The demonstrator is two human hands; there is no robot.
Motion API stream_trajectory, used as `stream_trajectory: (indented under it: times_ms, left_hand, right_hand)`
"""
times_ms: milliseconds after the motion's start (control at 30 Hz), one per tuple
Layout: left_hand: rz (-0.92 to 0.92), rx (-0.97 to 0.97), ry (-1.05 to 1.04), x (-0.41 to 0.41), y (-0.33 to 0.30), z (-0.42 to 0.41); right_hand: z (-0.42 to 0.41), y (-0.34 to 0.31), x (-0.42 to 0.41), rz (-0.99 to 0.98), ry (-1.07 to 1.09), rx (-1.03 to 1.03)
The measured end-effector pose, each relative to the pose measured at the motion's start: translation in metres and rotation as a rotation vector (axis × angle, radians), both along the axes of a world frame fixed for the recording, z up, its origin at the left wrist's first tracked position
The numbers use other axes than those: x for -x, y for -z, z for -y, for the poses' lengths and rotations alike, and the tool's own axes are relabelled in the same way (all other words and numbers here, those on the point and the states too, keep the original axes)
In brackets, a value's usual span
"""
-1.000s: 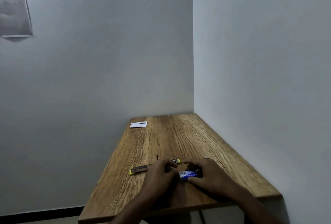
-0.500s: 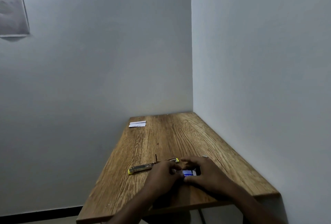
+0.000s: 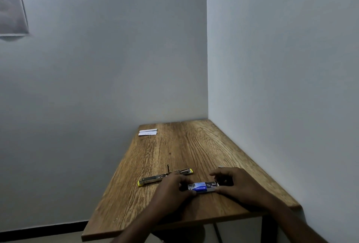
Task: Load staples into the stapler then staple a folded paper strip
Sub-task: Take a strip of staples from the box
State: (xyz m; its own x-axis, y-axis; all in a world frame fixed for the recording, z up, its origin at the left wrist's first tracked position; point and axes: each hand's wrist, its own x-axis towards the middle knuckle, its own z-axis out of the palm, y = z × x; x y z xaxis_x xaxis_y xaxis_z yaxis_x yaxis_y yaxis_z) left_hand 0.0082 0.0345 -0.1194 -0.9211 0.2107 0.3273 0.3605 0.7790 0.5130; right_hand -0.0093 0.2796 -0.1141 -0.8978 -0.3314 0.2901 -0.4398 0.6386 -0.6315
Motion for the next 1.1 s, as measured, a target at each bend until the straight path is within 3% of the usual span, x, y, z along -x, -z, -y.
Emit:
stream_trajectory:
  times_ms: [267,667,1100]
  left_hand:
    - [-0.038,-0.019,-0.019,-0.002,0.003,-0.001]
    - [-0.056,-0.021,-0.027,-0.005,0.005,-0.001]
    - [-0.062,-0.018,-0.032,-0.004,0.005,-0.001]
  right_hand:
    - [0.004,-0.012,0.003,-0.009,0.029,-0.043]
    - [0.036,-0.048,0.023,0.129,-0.021,-0.479]
    - [0.047,-0.044,0.028,0.215,0.073,-0.411]
